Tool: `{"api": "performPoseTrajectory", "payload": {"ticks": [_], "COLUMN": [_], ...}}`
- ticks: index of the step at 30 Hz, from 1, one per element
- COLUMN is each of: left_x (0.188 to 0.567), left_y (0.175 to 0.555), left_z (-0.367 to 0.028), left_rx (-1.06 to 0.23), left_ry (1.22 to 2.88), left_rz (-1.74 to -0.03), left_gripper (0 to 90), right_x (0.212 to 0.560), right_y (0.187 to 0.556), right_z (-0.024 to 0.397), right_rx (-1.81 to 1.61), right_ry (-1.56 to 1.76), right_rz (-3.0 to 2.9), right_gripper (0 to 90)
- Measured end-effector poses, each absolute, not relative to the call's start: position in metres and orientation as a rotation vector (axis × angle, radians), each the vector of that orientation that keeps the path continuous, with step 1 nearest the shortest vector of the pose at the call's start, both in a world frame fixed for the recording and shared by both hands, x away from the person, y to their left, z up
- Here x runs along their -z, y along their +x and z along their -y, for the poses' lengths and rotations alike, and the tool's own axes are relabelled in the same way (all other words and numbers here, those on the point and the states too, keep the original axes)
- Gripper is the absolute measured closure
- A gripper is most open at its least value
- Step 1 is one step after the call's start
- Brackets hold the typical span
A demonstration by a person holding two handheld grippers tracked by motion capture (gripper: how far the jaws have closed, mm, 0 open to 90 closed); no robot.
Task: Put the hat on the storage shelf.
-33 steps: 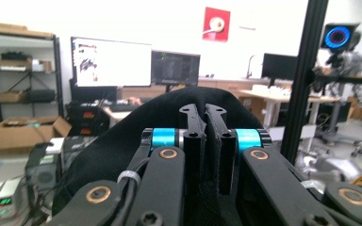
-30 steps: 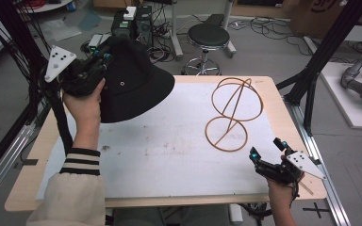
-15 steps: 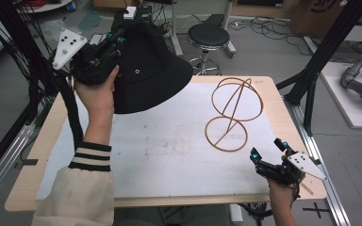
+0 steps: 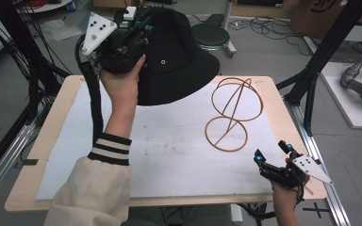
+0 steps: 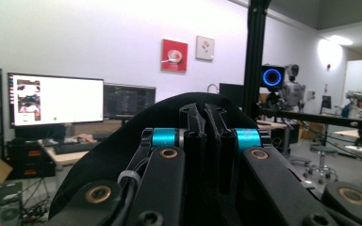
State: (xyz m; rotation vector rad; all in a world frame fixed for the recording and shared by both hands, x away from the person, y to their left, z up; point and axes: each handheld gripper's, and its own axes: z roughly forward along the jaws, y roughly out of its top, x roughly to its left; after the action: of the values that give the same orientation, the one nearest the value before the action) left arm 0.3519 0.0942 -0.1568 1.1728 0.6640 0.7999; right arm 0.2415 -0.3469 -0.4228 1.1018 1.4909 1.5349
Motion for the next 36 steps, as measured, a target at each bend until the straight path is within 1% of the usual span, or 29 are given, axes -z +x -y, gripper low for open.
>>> {"api": "performPoseTrajectory", "payload": {"ticks": [11,19,28,36], "left_x": [0.148,0.158,0.166,0.179], "left_y": [0.359,0.369,0.371,0.373], "left_z": [-0.045,-0.01,0.027,0.056], "left_rx": [-0.753,-0.71,-0.666,-0.661], "left_ry": [1.189,1.219,1.248,1.291], "left_rz": [-0.603,-0.598,-0.568,-0.562], "left_gripper": [86.1,86.0,86.0,85.9], "right_x": [0.423,0.422,0.422,0.421], "right_y": [0.233,0.229,0.219,0.211], "right_z": [0.355,0.36,0.367,0.373], "right_rx": [-1.526,-1.524,-1.509,-1.509], "right_ry": [1.115,1.119,1.126,1.13], "right_rz": [-1.474,-1.46,-1.442,-1.424], "right_gripper": [3.0,3.0,3.0,3.0]}}
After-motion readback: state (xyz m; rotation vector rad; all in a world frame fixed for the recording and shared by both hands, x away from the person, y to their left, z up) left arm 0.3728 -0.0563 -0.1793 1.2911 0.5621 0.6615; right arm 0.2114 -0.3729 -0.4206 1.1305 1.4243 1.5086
